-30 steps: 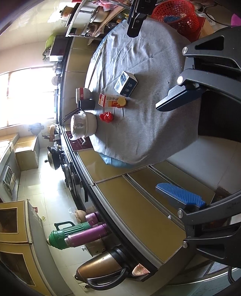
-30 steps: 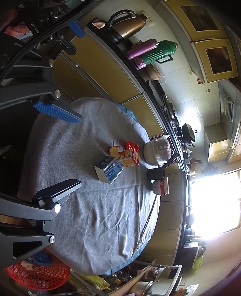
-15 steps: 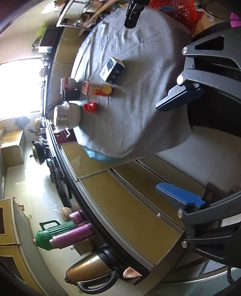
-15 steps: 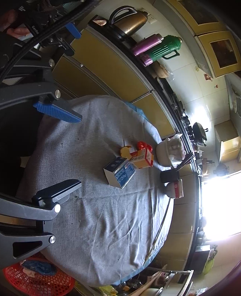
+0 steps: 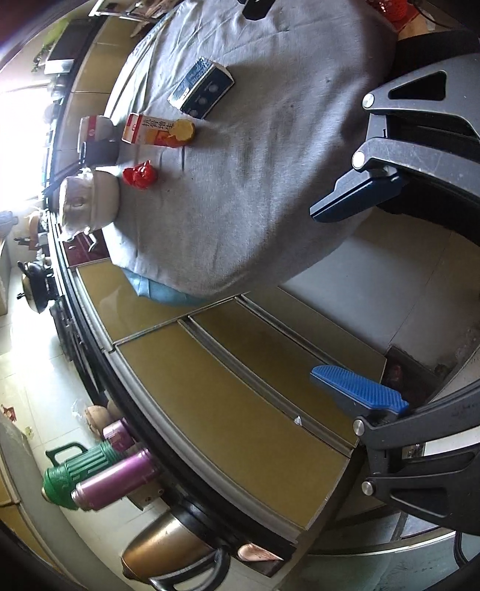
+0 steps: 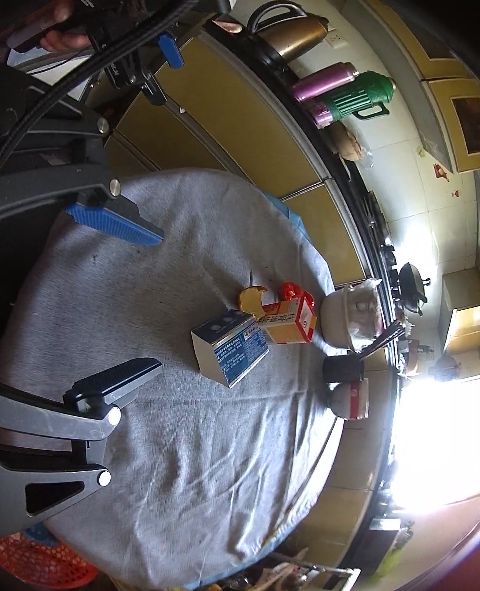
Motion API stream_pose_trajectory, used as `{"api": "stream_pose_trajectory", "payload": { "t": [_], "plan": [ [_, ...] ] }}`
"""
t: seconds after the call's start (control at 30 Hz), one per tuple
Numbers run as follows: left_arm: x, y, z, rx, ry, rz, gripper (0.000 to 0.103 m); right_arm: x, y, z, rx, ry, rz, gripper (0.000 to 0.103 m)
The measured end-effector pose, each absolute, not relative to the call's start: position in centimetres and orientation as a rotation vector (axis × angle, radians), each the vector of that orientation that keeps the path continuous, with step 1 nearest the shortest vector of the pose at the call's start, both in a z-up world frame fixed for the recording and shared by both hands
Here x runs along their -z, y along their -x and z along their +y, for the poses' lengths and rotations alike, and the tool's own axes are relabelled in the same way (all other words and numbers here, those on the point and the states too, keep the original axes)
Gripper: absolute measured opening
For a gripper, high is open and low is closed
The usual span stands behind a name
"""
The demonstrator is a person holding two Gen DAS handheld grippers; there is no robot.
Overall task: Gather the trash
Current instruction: 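Move both tools toward the orange peel and blue-printed paper box, then grasp the orange peel with the left tool while the right tool grasps the blue-printed box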
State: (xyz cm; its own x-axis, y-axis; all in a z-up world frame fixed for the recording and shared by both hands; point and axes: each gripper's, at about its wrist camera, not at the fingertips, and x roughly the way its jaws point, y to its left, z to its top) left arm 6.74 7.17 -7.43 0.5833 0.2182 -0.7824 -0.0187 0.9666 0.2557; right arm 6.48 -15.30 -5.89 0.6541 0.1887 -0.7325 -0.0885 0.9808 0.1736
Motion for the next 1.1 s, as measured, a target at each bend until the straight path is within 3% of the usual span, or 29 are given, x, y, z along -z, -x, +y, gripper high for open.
{"api": "stream_pose_trajectory", "payload": {
  "t": [0.67, 1.1],
  "plan": [
    [9.9, -13.3, 0.2, 0.024, -0.329, 1.017, 0.08, 9.1, -11.0, -22.8, -0.052, -0.299, 0.888, 0.067],
    [11.8, -16.0, 2.6, 0.016, -0.274, 1.085, 0.08, 10.8, -17.2, -21.7, -0.15, -0.273, 0.887, 0.072]
  ]
}}
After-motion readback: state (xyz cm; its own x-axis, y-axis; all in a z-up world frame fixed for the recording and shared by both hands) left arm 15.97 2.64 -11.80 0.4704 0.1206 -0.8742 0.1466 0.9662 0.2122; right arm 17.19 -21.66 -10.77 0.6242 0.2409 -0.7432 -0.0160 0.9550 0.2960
